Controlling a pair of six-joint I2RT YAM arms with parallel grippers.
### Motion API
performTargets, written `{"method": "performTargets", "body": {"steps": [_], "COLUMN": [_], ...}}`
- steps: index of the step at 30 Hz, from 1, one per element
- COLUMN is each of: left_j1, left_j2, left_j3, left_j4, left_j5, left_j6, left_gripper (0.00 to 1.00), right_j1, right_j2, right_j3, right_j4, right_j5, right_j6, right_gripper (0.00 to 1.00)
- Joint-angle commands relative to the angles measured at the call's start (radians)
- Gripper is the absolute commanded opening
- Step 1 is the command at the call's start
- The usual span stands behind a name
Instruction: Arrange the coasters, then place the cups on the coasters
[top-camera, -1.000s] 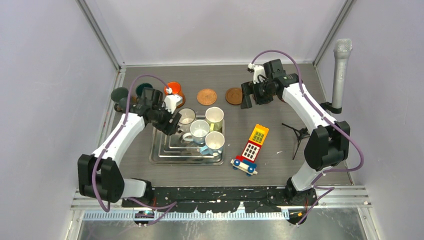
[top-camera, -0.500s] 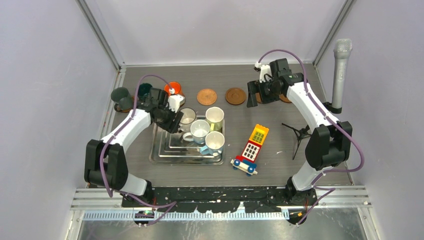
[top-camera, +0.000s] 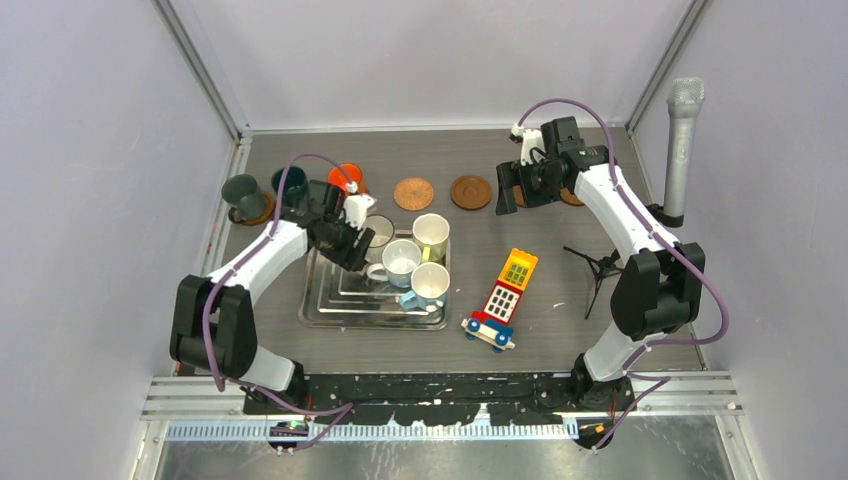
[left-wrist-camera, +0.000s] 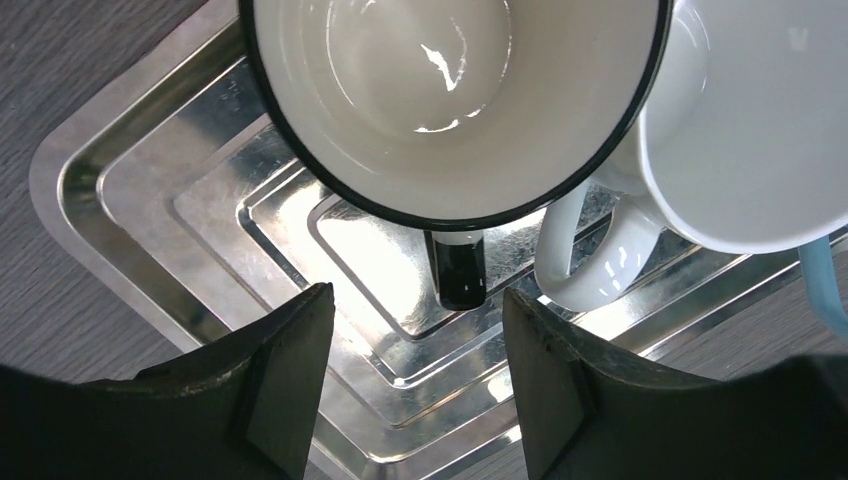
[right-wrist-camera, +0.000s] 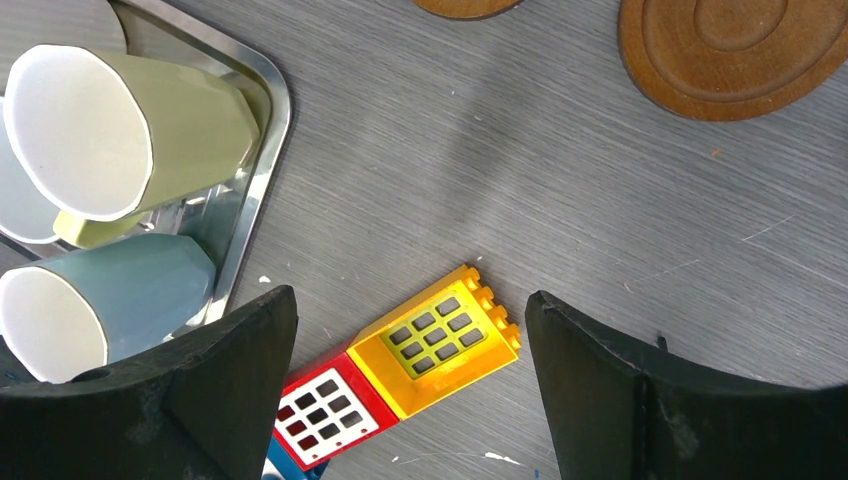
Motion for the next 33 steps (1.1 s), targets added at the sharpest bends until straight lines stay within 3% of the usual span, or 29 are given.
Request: {"method": "performTargets", "body": {"steps": [1,5,12,18,23,33], "left_j1": [-0.017,-0.022,-0.025,-0.028,-0.028,-0.028], "left_j2": [-0.009,0.026,0.104,0.101,0.088,0.038], "left_j3": [-0.001,0.006,0.019,-0.038,-0.078,-0.111], "left_j4": [0.052,0.098,0.185,0.279,0.335,0.336], "left_j5": [0.021,-0.019,-0.076,-0.043,-0.060,-0.058], "left_j6": [-0.037,-0.065,-0.084,-0.078,-0.092,-0.080], "left_gripper": [0.64,0.62,0.46,0.46,0.41,0.03], "right_j1": [-0.003,-0.003,-0.003,-0.003,-0.003,-0.003], "right_j2": [-0.032,-0.026,-0.023,-0.034,-0.047,-0.053], "right_j3": [0.025,0.032,0.039,0.029,0.015,0.002], "right_j4": [0.001,0.002,0.001,0.002,0.002,0.001], "right_j5": [0.002,-0.001,-0.007,-0.006,-0.001,-0.013], "right_j6": [-0.010,-0.007,0.000,-0.001,-0.002,0.001], "right_gripper": [0.89,0.89,0.88,0.88,0.88,0.88]}}
